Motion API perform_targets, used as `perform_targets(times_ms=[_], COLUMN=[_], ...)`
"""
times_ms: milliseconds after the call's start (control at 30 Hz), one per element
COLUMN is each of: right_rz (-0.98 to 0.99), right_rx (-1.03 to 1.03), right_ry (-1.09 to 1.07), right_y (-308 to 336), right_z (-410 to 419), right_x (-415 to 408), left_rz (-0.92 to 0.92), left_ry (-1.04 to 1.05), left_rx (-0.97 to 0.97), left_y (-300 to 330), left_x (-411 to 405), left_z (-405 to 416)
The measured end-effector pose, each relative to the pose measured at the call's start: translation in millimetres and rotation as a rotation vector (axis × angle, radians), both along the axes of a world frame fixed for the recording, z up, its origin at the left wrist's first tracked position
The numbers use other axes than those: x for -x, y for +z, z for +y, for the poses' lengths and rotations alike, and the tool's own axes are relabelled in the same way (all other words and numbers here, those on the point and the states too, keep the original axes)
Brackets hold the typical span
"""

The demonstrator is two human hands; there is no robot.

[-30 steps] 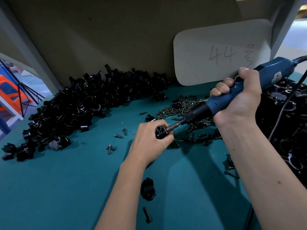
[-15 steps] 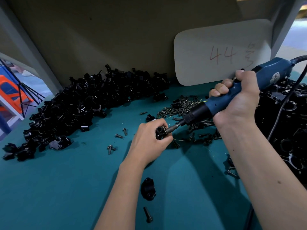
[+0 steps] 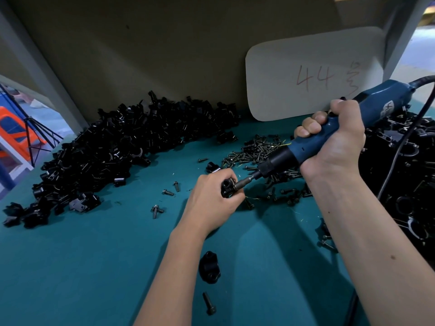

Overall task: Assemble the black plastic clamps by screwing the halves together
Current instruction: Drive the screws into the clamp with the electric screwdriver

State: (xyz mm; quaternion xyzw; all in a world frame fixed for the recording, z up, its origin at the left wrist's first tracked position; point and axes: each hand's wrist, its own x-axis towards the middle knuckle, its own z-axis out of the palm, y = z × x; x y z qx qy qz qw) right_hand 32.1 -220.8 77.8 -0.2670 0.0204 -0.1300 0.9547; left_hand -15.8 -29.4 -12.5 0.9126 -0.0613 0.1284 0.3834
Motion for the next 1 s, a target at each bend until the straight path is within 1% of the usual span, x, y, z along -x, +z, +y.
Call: perform_targets(times_ms=[200,467,533,600,667,1000], right_rz=[-0.025,0.000,0.005,0.013,0.015,-0.001], right_rx=[0.035,0.062,0.062,0.064,0.065,0.024], right_ry=[-0.011,-0.047,-0.057,-0.067,-0.071,-0.013], right_y=[2,-4,-4,-4,-5,-5], right_z=[3,6,6,5,5,10], right_x=[2,0,-1,-1,-1,0], left_rz=[0.013,0.029,0.024,0.016,0.010,0.031], left_ry=[0.007,0.060,0.111,0.166,0.186,0.126], left_rx=[0.036,0.080,0.054,-0.016,-0.048,0.089], left_y=[-3,-6,-5,-4,-3,-4], left_x=[0,5,6,6,7,10], left_z=[-3,-7,-9,-12,-14,-11])
